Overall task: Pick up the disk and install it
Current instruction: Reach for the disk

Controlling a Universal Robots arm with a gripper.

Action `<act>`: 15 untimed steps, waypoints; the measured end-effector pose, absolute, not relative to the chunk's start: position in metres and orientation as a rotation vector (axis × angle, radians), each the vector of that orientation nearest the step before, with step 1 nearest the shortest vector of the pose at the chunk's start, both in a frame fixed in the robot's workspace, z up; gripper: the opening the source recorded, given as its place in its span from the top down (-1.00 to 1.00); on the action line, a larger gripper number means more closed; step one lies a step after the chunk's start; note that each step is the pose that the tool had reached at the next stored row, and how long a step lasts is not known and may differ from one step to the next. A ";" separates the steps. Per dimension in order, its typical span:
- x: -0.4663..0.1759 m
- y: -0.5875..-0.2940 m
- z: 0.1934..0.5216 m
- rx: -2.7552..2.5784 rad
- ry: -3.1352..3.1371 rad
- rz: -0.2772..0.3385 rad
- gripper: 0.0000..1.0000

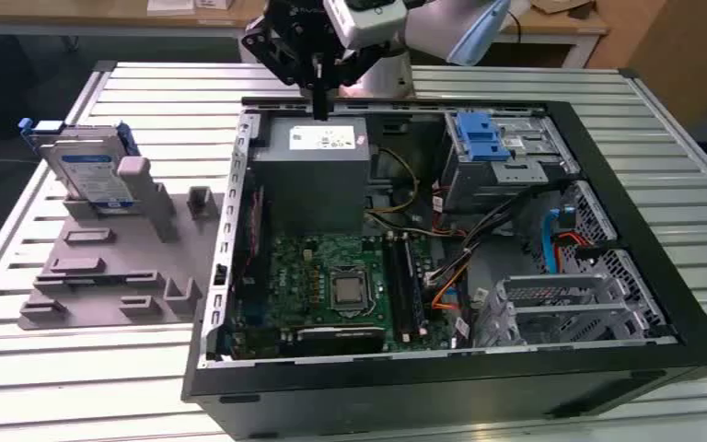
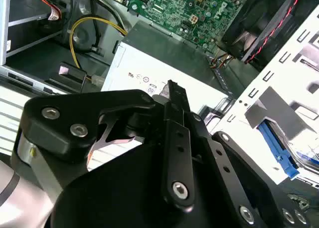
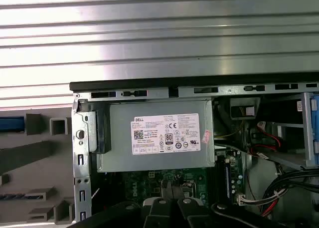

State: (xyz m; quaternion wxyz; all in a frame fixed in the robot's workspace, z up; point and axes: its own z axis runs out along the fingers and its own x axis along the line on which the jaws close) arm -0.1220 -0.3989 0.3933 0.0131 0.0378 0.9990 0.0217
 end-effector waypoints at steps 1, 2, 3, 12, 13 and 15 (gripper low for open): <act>-0.122 -0.399 0.393 0.118 3.112 0.068 0.79; -0.122 -0.399 0.393 0.118 3.112 0.068 0.79; -0.122 -0.399 0.393 0.118 3.112 0.068 0.79; -0.124 -0.399 0.393 0.118 3.113 0.068 0.79; -0.125 -0.399 0.393 0.118 3.112 0.068 0.79; -0.125 -0.399 0.393 0.118 3.112 0.068 0.79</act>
